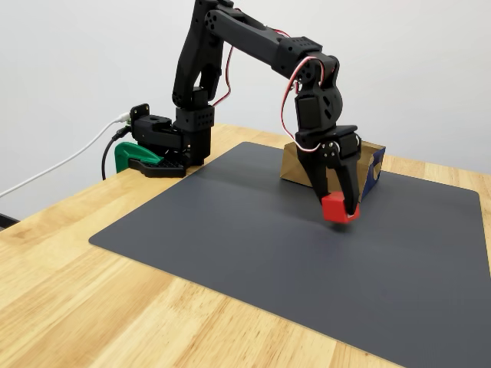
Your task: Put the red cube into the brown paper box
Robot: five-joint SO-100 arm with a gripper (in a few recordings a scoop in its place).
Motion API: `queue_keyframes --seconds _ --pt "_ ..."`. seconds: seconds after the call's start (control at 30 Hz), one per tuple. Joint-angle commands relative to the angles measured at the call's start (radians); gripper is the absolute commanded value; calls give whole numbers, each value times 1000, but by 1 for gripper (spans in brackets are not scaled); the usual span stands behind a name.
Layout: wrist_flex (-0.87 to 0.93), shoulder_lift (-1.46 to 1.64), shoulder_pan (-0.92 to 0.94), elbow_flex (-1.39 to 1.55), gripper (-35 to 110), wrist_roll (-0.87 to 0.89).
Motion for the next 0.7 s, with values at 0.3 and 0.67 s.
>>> queue_keyframes --seconds 0.3,0.67 --pt "-166 577 -107 393 0 -78" --pt "-282 1006 -365 796 0 -114"
